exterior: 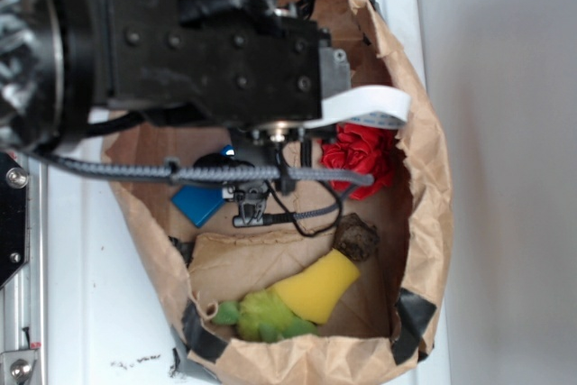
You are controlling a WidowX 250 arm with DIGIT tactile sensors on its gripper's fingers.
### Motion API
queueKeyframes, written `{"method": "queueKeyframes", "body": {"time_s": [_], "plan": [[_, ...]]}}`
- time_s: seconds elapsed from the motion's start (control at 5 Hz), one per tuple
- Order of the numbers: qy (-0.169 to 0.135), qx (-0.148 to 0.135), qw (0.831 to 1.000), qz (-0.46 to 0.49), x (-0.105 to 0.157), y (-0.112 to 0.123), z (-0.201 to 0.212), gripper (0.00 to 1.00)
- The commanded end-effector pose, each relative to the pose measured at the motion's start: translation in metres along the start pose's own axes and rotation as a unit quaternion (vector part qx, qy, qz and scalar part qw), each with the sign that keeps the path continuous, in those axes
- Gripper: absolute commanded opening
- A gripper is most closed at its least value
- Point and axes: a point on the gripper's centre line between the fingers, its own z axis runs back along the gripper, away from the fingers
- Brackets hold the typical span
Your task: Grab the blue cloth.
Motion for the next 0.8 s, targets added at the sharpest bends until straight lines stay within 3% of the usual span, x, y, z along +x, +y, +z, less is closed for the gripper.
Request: {"method": "queueKeyframes", "body": {"time_s": [0.0, 0.2, 0.6], "plan": [[-0.006, 0.006, 1.0, 0.013, 0.001, 0.011, 0.004, 1.0], [-0.002, 0.014, 0.995, 0.1, 0.001, 0.01, -0.007, 1.0], [0.021, -0.014, 0.977, 0.213, 0.003, 0.022, -0.008, 1.0]]}}
